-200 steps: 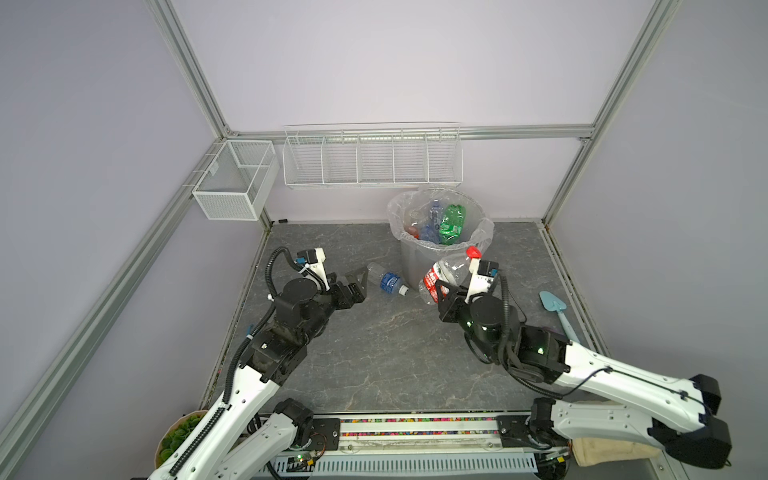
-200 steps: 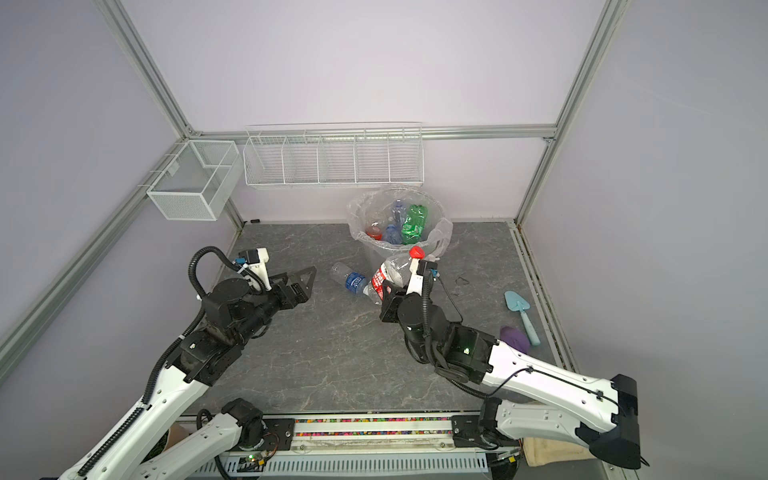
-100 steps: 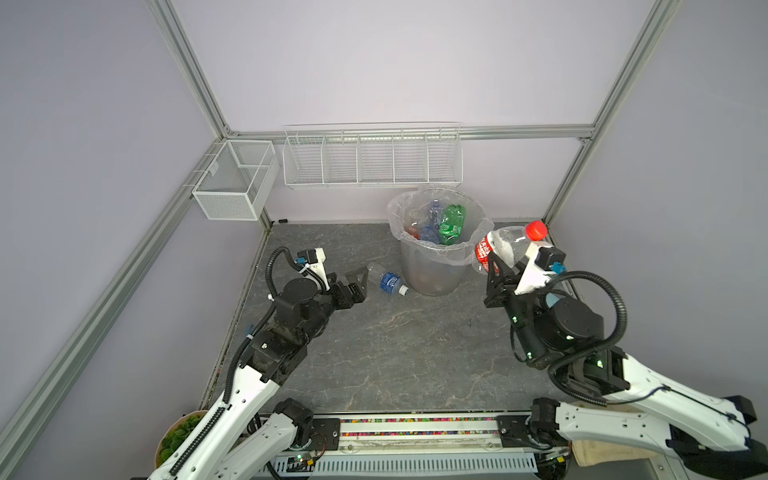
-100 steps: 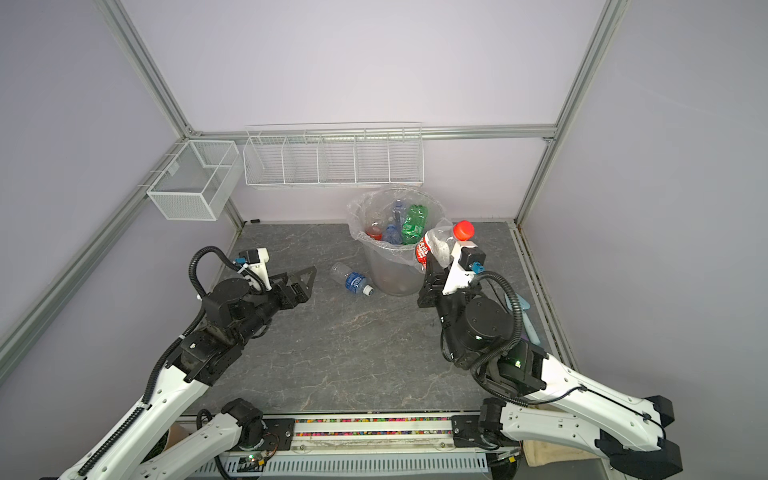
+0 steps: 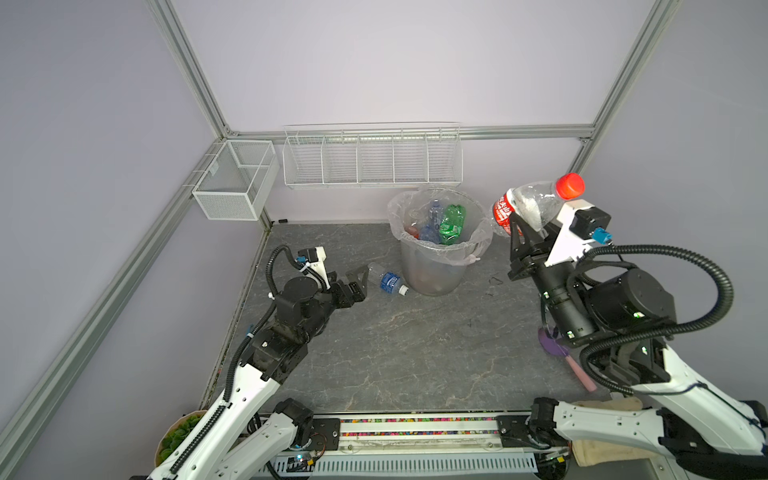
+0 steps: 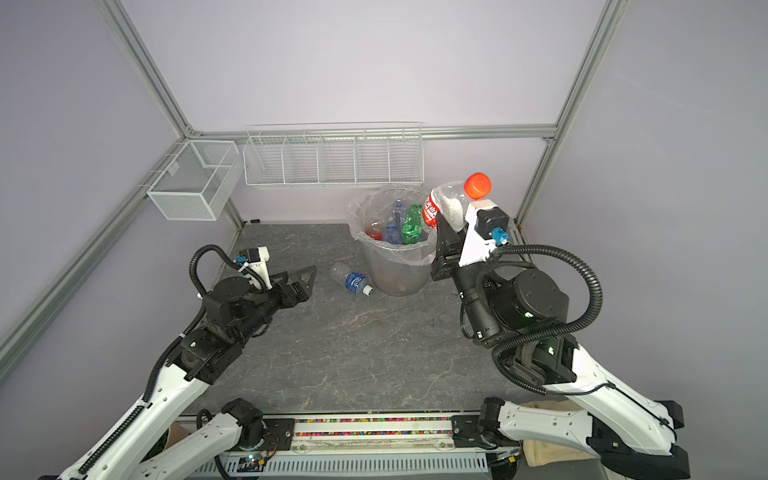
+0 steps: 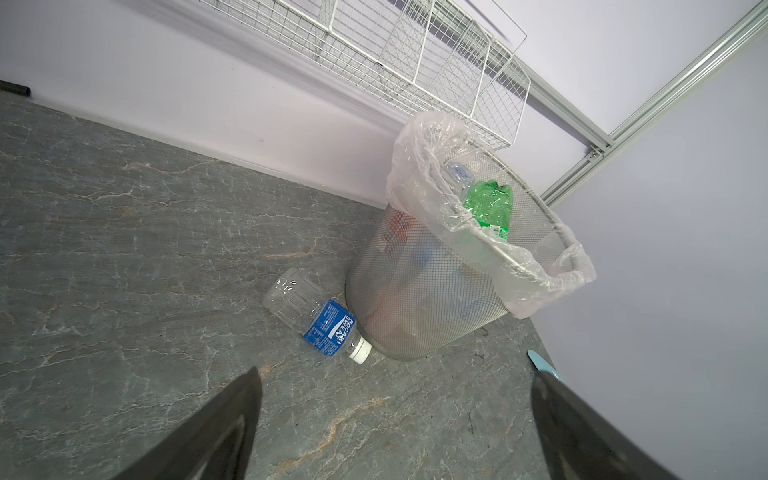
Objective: Throw the plastic bottles in the bin
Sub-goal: 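Lift the red-label bottle with the right gripper and carry it over the bin, then open the right gripper above the bin to drop the red-label bottle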
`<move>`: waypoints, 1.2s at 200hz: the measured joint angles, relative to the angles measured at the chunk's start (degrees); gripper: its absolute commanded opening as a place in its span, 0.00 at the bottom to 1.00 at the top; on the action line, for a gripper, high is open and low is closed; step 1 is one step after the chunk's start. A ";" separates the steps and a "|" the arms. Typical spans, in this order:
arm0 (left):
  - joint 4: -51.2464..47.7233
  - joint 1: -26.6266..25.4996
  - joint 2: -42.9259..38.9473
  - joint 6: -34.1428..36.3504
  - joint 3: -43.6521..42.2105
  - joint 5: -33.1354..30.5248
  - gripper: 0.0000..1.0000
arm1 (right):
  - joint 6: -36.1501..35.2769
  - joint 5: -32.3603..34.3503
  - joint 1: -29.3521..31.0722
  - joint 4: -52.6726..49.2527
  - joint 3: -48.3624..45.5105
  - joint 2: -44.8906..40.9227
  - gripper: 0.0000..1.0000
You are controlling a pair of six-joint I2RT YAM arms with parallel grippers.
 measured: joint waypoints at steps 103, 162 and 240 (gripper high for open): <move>-1.16 0.00 -1.70 0.37 0.04 -0.02 1.00 | 11.45 -17.77 -22.27 -23.82 24.57 22.32 0.27; -2.75 0.00 -4.20 0.44 0.85 -0.07 1.00 | 20.22 -28.41 -29.38 -50.99 39.52 43.95 0.98; -2.97 0.00 -4.02 0.55 1.55 -0.02 1.00 | 21.99 -29.75 -29.24 -49.81 32.00 23.41 0.98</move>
